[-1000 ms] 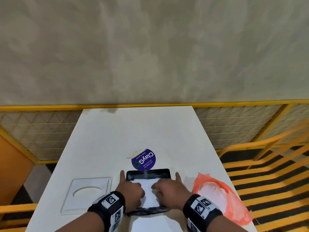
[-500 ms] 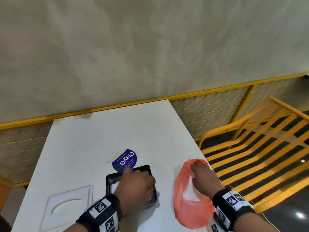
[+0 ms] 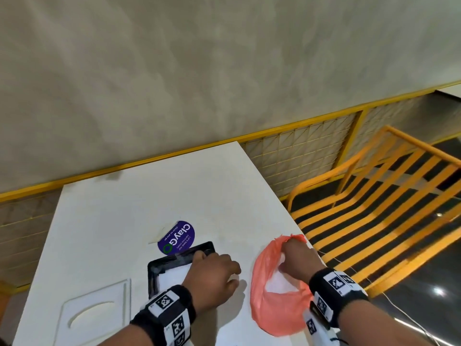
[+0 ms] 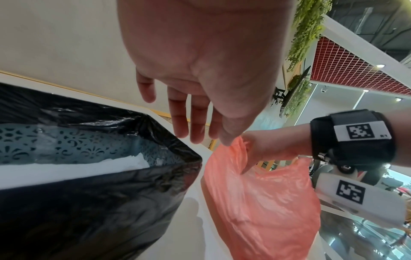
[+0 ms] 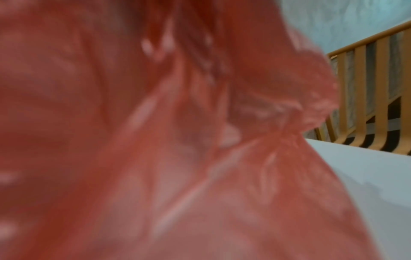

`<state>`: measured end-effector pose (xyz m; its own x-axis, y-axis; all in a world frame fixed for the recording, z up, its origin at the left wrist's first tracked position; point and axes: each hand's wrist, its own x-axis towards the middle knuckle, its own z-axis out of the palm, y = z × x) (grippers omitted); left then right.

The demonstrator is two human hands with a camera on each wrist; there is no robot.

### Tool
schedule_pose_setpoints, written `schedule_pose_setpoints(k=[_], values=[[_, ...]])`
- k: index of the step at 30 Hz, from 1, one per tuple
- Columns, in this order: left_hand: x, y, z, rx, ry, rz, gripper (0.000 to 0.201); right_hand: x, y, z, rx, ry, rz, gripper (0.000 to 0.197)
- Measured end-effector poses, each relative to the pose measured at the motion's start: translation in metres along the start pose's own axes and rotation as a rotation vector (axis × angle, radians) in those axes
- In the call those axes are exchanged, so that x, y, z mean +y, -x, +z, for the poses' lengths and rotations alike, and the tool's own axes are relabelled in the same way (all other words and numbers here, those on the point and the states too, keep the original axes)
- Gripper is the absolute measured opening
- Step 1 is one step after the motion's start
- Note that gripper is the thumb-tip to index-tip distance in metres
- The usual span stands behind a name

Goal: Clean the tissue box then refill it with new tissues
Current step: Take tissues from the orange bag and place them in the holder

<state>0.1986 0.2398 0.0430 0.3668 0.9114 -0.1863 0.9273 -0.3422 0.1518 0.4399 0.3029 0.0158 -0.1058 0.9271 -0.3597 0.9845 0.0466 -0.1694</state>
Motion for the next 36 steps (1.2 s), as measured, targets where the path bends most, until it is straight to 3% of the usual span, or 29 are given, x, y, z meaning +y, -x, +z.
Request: schedule_pose_setpoints(k=[7, 11, 15, 18, 24, 32, 36], values=[[0.0, 0.003, -0.006, 0.032, 0.069, 0.011, 0.035, 0.0, 0.028, -0.009, 0.196, 0.076, -0.026, 0.021], [0.006, 0.004, -0.012, 0.054, 0.139, 0.021, 0.039, -0.003, 0.046, -0.019, 0.185, -0.087, 0.002, 0.02], [0.017, 0.005, -0.02, 0.108, 0.24, 0.097, 0.051, -0.003, 0.063, -0.041, 0.073, -0.215, -0.059, 0.011], [0.027, 0.004, -0.032, 0.146, 0.315, 0.168, 0.064, -0.005, 0.075, -0.062, 0.063, -0.169, -0.12, 0.017], [0.032, 0.004, -0.053, 0.148, 0.46, 0.174, 0.09, -0.012, 0.09, -0.117, 0.142, 0.039, -0.177, 0.025], [0.034, 0.003, -0.066, 0.167, 0.708, 0.12, 0.087, -0.052, 0.093, -0.165, 0.014, 0.252, -0.3, 0.028], [0.042, -0.005, -0.067, 0.171, 0.8, 0.139, 0.06, -0.073, 0.09, -0.174, -0.08, 0.193, -0.387, 0.034]])
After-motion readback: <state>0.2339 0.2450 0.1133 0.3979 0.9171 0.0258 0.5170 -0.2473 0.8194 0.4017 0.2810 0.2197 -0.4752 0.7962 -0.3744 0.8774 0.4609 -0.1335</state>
